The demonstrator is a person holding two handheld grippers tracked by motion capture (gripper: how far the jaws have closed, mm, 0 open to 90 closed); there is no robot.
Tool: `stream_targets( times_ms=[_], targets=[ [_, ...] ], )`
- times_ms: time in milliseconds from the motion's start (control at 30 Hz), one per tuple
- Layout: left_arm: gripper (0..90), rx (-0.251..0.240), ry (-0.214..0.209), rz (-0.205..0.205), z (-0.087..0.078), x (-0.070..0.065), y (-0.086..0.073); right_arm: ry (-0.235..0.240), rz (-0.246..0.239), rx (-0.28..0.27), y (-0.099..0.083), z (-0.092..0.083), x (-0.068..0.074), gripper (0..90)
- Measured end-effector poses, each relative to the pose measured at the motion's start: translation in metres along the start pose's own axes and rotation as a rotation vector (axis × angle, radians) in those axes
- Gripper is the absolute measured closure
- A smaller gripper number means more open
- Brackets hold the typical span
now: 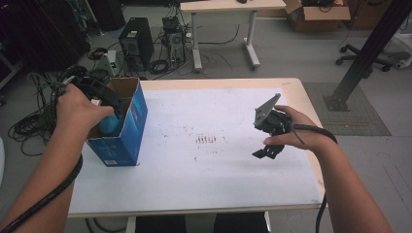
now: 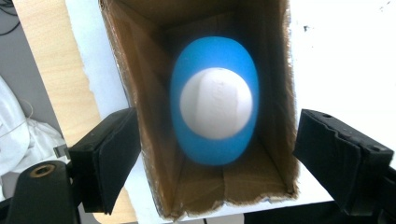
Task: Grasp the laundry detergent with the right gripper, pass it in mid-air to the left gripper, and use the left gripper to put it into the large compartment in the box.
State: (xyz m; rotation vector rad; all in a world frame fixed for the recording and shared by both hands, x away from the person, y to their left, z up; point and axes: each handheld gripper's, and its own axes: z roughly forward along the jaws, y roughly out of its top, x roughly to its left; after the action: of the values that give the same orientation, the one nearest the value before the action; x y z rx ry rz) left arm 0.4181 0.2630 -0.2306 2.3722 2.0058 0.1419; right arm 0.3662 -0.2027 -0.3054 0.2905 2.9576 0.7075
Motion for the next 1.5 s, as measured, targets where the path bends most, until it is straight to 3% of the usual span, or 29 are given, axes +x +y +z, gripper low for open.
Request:
stream_targets(
  times_ms=[267, 500, 633, 733, 767, 867, 900, 933, 1033, 1167, 1300, 1500],
  targets=[
    [8.8, -0.017, 0.011, 0.026, -0.015, -0.009, -0.003, -0.010, 0.004, -0.007, -0.002, -0.007, 0.004, 3.4],
    [4.6, -0.017, 0.011, 0.072, -0.026, -0.024, -0.005, -0.016, 0.001, -0.012, -0.004, -0.011, 0.007, 3.4],
    [0.2, -0.024, 0.005, 0.122, -0.035, -0.035, -0.006, -0.020, -0.004, -0.013, -0.004, -0.016, 0.010, 3.4],
    [0.2, -0.031, -0.004, 0.193, -0.045, -0.050, -0.008, -0.022, -0.010, -0.009, -0.003, -0.018, 0.012, 3.4],
    [0.2, -0.031, -0.004, 0.193, -0.045, -0.050, -0.008, -0.023, -0.009, -0.010, -0.003, -0.018, 0.012, 3.4],
    [0.2, -0.050, -0.038, 0.304, -0.055, -0.070, -0.009, -0.025, -0.018, -0.009, -0.002, -0.020, 0.014, 3.4],
    [0.2, -0.050, -0.038, 0.304, -0.055, -0.070, -0.009, -0.025, -0.018, -0.009, -0.002, -0.020, 0.014, 3.4],
    [0.2, -0.050, -0.049, 0.334, -0.057, -0.075, -0.009, -0.025, -0.023, -0.006, -0.001, -0.021, 0.015, 3.4],
    [0.2, -0.069, -0.078, 0.478, -0.065, -0.100, -0.011, -0.026, -0.034, -0.002, 0.002, -0.023, 0.017, 3.4],
    [0.2, -0.076, -0.132, 0.630, -0.071, -0.126, -0.016, -0.030, -0.059, 0.005, 0.009, -0.026, 0.022, 3.4],
    [0.2, -0.087, -0.122, 0.792, -0.073, -0.150, -0.023, -0.030, -0.090, 0.022, 0.017, -0.029, 0.027, 3.4],
    [0.2, -0.060, -0.108, 0.946, -0.068, -0.176, -0.030, -0.025, -0.133, 0.052, 0.028, -0.032, 0.036, 3.4]
  ],
)
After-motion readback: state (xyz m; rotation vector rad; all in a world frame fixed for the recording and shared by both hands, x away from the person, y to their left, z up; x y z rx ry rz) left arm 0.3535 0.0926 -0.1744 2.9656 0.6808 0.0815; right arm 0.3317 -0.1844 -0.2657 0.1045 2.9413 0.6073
